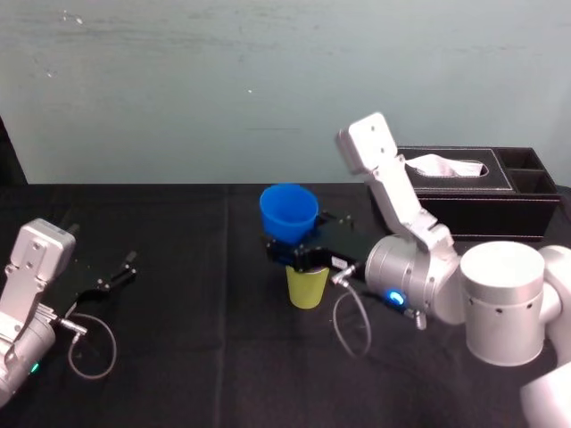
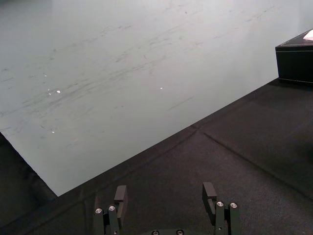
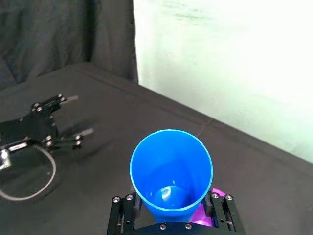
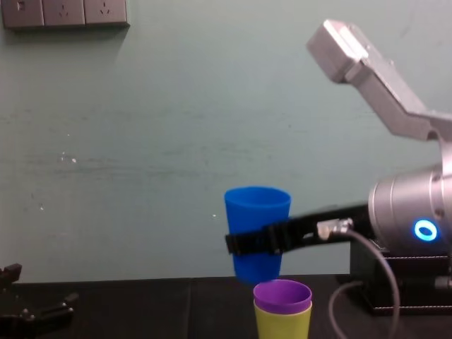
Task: Stack the three plastic cups sequentially using one hand.
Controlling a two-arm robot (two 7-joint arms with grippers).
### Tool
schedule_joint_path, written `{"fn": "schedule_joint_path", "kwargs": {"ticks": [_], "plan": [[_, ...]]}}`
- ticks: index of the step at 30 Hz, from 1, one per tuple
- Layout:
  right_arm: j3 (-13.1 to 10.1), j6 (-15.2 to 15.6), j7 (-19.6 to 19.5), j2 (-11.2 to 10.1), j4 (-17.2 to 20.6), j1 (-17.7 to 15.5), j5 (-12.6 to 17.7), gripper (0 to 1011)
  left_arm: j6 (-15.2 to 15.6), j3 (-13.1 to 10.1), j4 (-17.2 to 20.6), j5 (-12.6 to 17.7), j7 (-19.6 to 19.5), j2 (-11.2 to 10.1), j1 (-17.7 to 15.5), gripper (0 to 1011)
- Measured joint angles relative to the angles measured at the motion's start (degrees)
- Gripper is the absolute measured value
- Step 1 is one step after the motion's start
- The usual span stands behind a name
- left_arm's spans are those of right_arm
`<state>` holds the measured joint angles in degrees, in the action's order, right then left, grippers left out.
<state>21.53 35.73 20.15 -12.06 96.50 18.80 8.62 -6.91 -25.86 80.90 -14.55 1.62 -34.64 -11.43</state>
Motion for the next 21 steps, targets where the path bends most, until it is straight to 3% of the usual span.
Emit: {"fn": "schedule_joint_path", "kwargs": {"ticks": [21], "plan": [[-1.2,-0.5,-2.0,0.2,-6.4,3.1,0.9,707,0.0,0.0,0.0,0.0,0.0,0.0,0.0,1000]]}}
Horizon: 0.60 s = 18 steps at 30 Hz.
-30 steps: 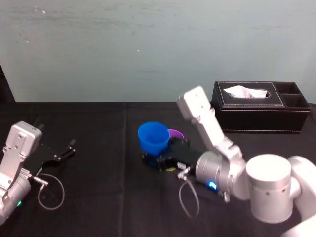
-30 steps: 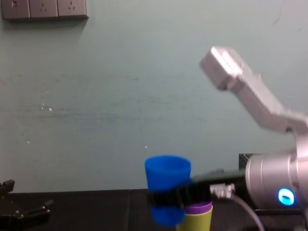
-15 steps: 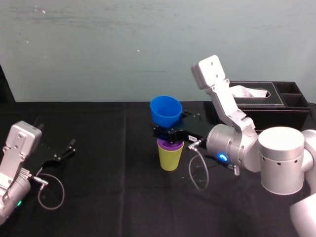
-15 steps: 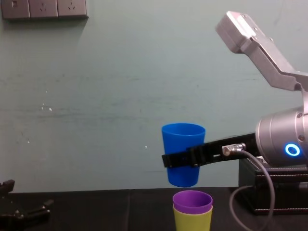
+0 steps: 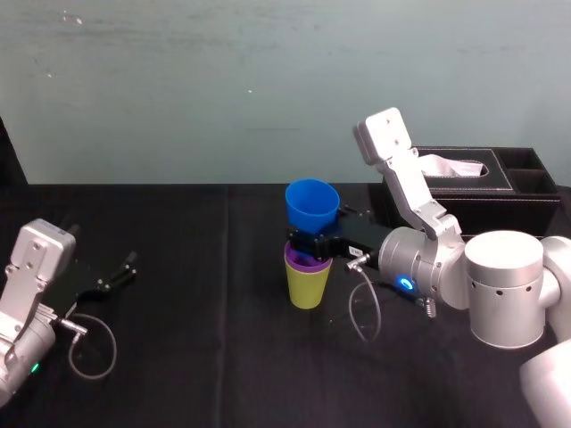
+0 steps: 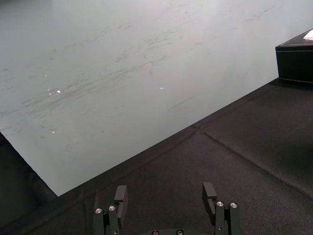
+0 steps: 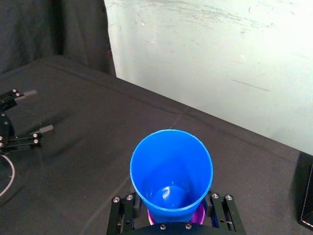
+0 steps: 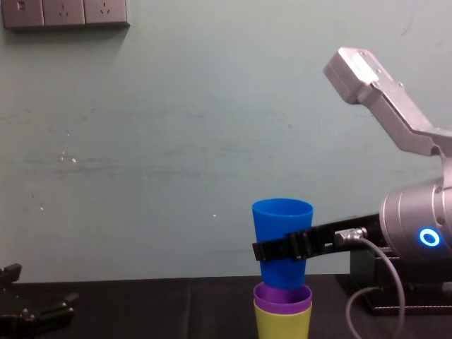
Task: Stack the three plastic cups sequentially using one hand.
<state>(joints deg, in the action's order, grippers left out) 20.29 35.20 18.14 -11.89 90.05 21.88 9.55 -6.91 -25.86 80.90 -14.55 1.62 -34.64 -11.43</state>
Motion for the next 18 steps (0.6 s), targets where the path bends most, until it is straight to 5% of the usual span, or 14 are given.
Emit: {"fn": "schedule_joint_path", "kwargs": {"ticks": [18], "plan": [[0.5,-1.5,-0.3,0.5,-3.3,0.4,-0.1,707,0.0,0.0,0.0,0.0,0.0,0.0,0.0,1000]]}}
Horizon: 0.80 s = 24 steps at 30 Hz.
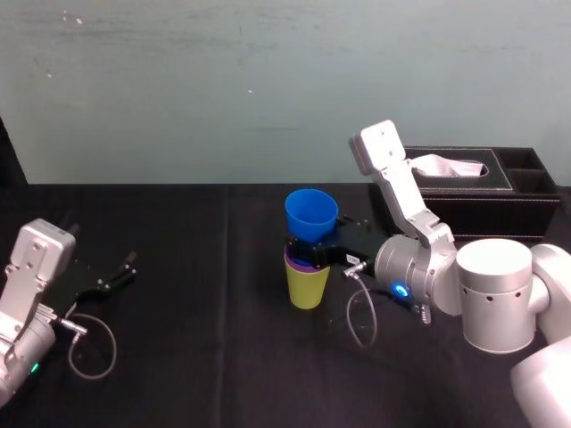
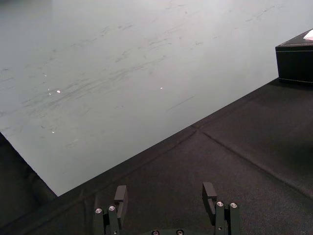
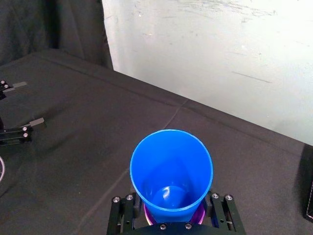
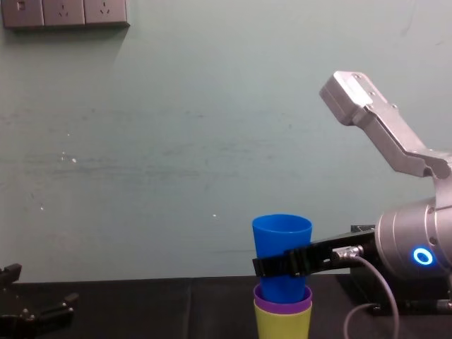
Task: Stack the three plastic cups sequentially using one hand.
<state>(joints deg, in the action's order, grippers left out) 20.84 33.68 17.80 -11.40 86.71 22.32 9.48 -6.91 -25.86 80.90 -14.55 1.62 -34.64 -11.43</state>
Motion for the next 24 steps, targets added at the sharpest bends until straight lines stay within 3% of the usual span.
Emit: {"fn": "schedule_joint_path", "kwargs": {"ticks": [24], "plan": [[0.1,-0.9,-0.5,0.3,-1.9,-0.1,-0.2,724,0.0,0.0,0.0,0.0,0.0,0.0,0.0,1000]]}}
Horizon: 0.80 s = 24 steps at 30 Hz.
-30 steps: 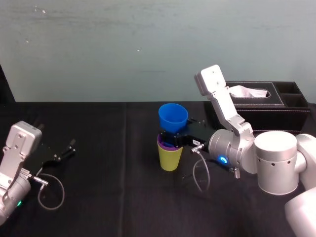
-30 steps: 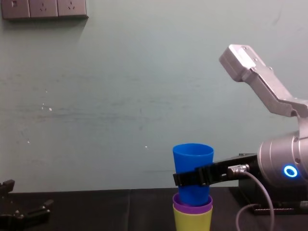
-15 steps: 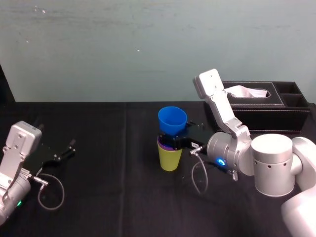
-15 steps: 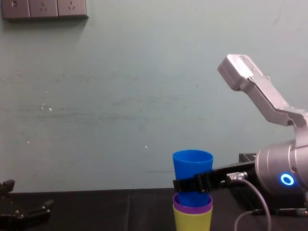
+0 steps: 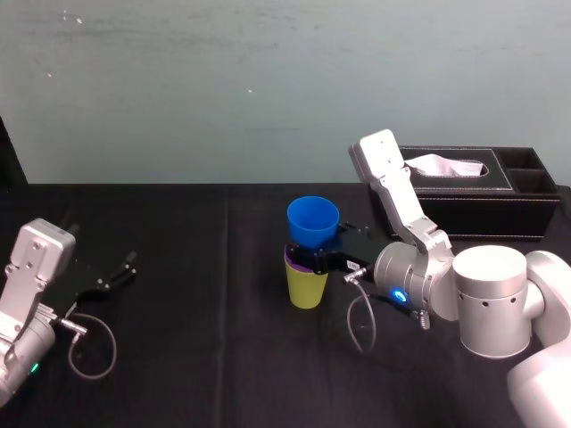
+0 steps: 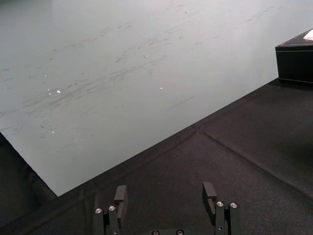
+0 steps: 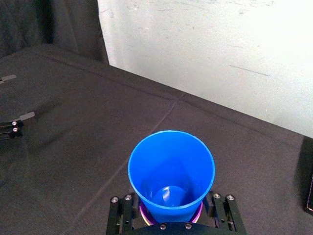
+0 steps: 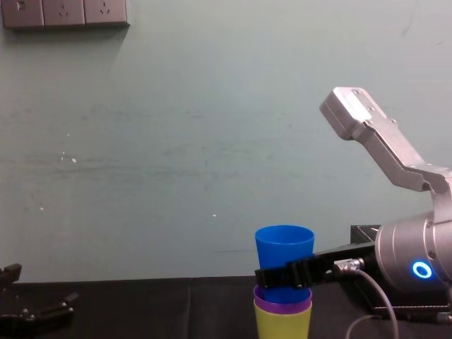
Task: Stack the three plastic cups sequentially using one hand.
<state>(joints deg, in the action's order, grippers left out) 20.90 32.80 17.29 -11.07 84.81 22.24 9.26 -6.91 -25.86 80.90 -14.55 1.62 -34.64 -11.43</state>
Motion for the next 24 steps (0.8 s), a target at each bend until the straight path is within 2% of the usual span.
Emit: {"fn": "schedule_joint_path", "kwargs": {"ticks": [2,5,6,11,22,24], "plan": [[0.0,0.0,0.0,0.0,0.0,0.0,0.0,748,0.0,0.0,0.0,0.0,0.0,0.0,0.0,1000],[0.0,0.0,0.0,0.0,0.0,0.0,0.0,866,0.0,0.0,0.0,0.0,0.0,0.0,0.0,1000],[0.0,0.0,0.0,0.0,0.0,0.0,0.0,866,0.0,0.0,0.0,0.0,0.0,0.0,0.0,1000],[-0.1,0.0,0.0,0.0,0.1,0.0,0.0,994,0.0,0.0,0.0,0.0,0.0,0.0,0.0,1000],[-0.1,0.1,0.0,0.0,0.2,0.0,0.1,1002,0.0,0.0,0.0,0.0,0.0,0.0,0.0,1000],[-0.6,-0.4,-0.5,0.1,1.1,-0.7,0.1,1003,0.0,0.0,0.0,0.0,0.0,0.0,0.0,1000]]}}
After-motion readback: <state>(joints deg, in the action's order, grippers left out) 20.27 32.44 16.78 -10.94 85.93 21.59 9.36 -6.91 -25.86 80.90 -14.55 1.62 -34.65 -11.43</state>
